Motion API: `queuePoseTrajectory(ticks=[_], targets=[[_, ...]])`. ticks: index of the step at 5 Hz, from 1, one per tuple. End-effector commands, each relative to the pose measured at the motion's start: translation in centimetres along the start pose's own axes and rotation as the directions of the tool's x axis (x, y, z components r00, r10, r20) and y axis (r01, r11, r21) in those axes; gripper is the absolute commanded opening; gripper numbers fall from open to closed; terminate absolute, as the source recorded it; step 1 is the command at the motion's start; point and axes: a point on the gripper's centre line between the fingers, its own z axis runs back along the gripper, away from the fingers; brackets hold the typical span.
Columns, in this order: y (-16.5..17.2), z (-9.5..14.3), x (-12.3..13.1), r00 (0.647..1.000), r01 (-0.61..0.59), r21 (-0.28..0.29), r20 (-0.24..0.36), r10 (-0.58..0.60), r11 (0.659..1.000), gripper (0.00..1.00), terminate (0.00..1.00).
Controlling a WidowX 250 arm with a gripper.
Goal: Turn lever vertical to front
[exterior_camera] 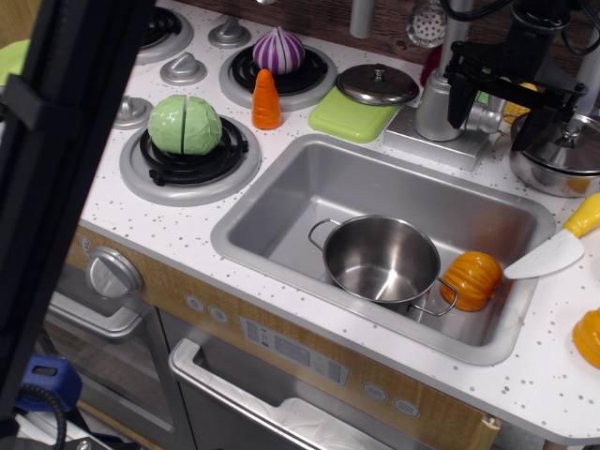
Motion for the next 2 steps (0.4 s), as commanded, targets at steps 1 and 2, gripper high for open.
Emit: queuePoseTrajectory(ticks=[1, 2], targets=[[0.00, 0.00, 0.00, 1.000, 0.000, 0.000, 0.000, 0.000, 1.000, 1.00, 0.00], [-0.10, 0.43, -0.08, 0.995, -0.003, 0.037, 0.097, 0.000, 0.999, 1.00, 0.00]])
